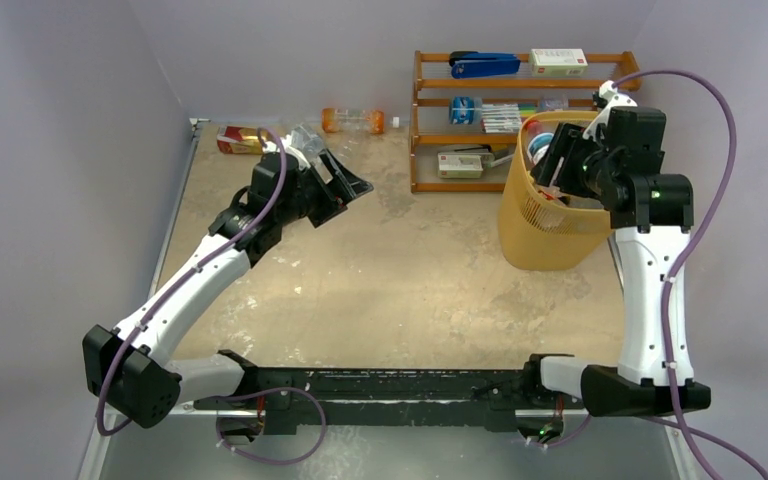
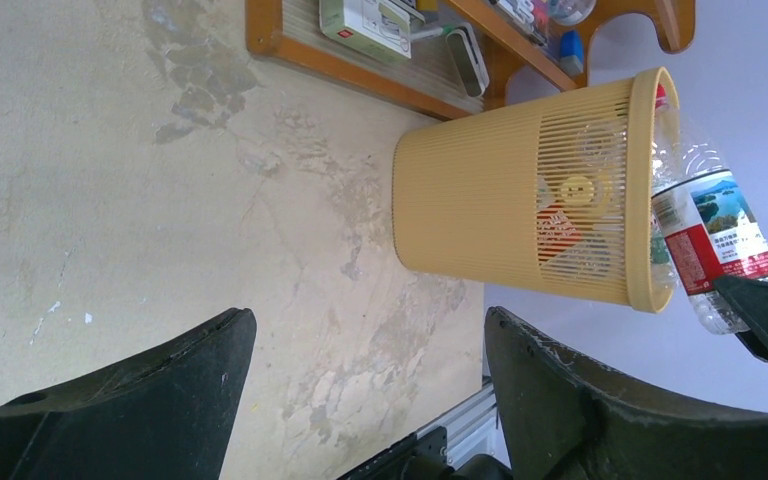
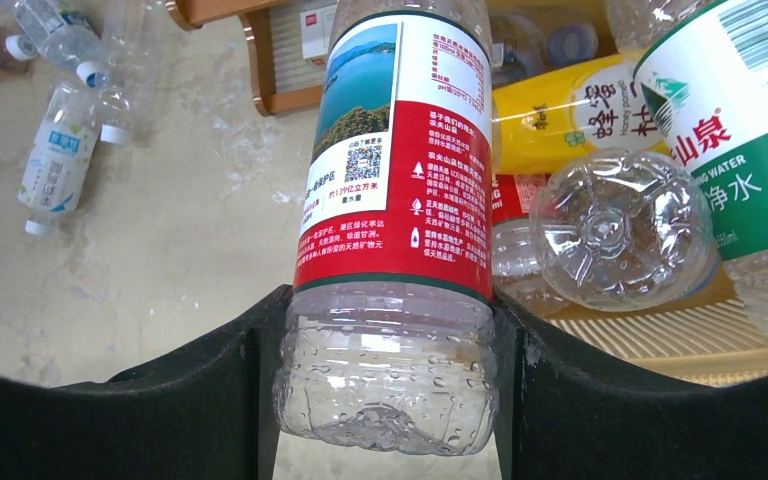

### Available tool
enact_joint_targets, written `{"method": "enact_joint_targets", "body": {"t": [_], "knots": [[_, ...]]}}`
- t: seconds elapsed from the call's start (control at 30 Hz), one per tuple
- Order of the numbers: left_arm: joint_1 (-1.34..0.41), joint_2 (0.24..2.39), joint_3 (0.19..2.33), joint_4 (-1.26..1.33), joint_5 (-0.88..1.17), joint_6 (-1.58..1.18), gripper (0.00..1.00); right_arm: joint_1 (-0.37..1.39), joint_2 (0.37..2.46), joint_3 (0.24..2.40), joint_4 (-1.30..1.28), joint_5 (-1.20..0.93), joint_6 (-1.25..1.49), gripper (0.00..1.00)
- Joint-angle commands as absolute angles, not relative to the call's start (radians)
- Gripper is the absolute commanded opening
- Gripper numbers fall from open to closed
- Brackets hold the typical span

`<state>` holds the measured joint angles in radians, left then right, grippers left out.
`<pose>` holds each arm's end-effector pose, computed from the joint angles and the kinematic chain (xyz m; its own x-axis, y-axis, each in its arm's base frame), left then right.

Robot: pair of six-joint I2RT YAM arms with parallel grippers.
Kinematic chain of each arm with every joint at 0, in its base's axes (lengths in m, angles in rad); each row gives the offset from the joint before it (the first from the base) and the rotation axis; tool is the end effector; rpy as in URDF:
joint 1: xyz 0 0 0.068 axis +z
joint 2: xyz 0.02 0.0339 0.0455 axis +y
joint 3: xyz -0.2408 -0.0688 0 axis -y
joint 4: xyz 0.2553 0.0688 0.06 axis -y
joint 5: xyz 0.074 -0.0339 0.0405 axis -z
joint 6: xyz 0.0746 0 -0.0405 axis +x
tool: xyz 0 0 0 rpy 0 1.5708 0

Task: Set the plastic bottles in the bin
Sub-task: Place the plastic bottle in the trash bin.

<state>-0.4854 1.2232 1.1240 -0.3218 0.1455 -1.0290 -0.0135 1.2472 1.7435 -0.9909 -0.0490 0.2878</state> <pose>0.2894 -0.1649 0.3139 -0.6822 -0.5986 -0.4199 -0.0113 0.5828 -0.8125 0.2701 0.0000 0.4456 -0.4635 0.2898 -0.8374 0.1063 0.9564 0.2721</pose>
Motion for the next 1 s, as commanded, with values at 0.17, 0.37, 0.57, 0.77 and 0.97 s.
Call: {"method": "enact_joint_targets", "body": {"t": [0.17,0.37,0.57,0.77,0.97], "knots": [[-0.480,1.223,1.118,-0.270,0.160,-1.020,0.85,-0.017,1.224,1.717,-0.980,-0.037,0.266,0.61],[-0.480,1.234,1.120,-0.273,0.160,-1.019,0.85,-0.017,1.250,1.823,-1.015,0.041,0.281,0.83],[-0.481,1.248,1.129,-0.276,0.151,-1.004,0.86,-0.018,1.269,1.975,-1.042,0.096,0.302,0.90],[-0.452,1.286,1.135,-0.301,0.124,-0.949,0.86,-0.015,1.250,2.070,-0.995,-0.027,0.290,0.91],[-0.367,1.350,1.173,-0.367,0.085,-0.846,0.86,-0.012,1.232,1.991,-0.892,-0.506,0.267,0.98]]}}
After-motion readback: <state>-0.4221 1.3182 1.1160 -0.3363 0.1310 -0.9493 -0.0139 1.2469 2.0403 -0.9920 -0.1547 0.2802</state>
